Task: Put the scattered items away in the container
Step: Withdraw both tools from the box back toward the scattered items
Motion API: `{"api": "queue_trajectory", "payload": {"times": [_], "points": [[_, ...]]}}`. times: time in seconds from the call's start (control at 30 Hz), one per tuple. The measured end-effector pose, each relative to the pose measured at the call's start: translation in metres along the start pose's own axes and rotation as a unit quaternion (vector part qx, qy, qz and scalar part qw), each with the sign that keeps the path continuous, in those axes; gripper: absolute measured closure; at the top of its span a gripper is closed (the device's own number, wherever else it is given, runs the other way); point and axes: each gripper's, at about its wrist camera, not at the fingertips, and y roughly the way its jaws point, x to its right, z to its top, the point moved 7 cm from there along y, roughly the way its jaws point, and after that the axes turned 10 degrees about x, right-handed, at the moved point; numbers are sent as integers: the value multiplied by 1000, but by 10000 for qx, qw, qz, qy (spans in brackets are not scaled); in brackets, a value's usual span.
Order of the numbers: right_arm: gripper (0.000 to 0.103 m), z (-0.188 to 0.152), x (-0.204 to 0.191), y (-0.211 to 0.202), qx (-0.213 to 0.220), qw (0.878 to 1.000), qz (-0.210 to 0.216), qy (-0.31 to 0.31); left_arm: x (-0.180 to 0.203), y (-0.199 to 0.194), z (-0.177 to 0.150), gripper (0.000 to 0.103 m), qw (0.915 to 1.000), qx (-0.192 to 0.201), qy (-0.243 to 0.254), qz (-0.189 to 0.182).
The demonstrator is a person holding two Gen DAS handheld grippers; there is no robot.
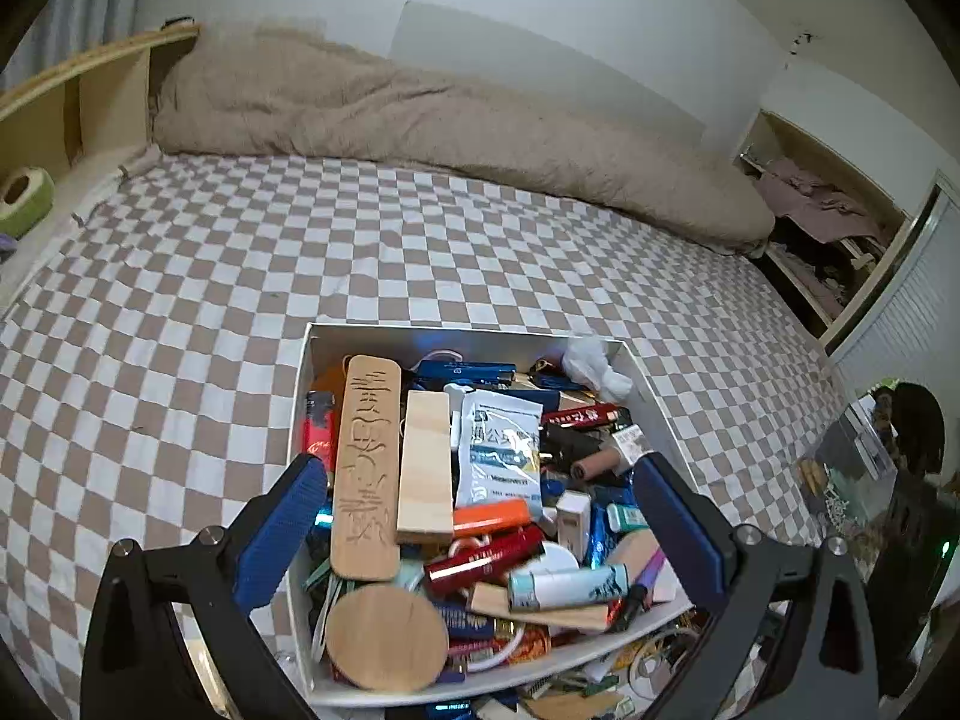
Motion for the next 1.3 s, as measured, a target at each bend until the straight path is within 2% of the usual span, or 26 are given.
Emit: {"api": "queue_trajectory", "payload": {"times": [0.13, 0.3, 0.4, 0.63, 0.9, 1.3], "points": [[8, 5, -5, -17, 141, 9998, -32, -131, 9, -22, -6, 0, 9998, 152, 120, -86], [5, 9, -12, -44, 413, 9984, -156, -359, 23, -53, -18, 0, 9985, 392, 389, 16], [0, 11, -16, -59, 583, 9967, -243, -517, 29, -68, -25, 0, 9982, 464, 385, -45], [0, 9, -24, -91, 808, 9921, -483, -830, 35, -105, -36, 0, 9967, 718, 373, 14], [0, 7, -32, -123, 1031, 9888, -462, -974, 32, -136, -44, 0, 9945, 934, 381, 274], [0, -5, -42, -159, 1249, 9854, -434, -1074, 41, -173, -59, 0, 9912, 1184, 495, 331]]}}
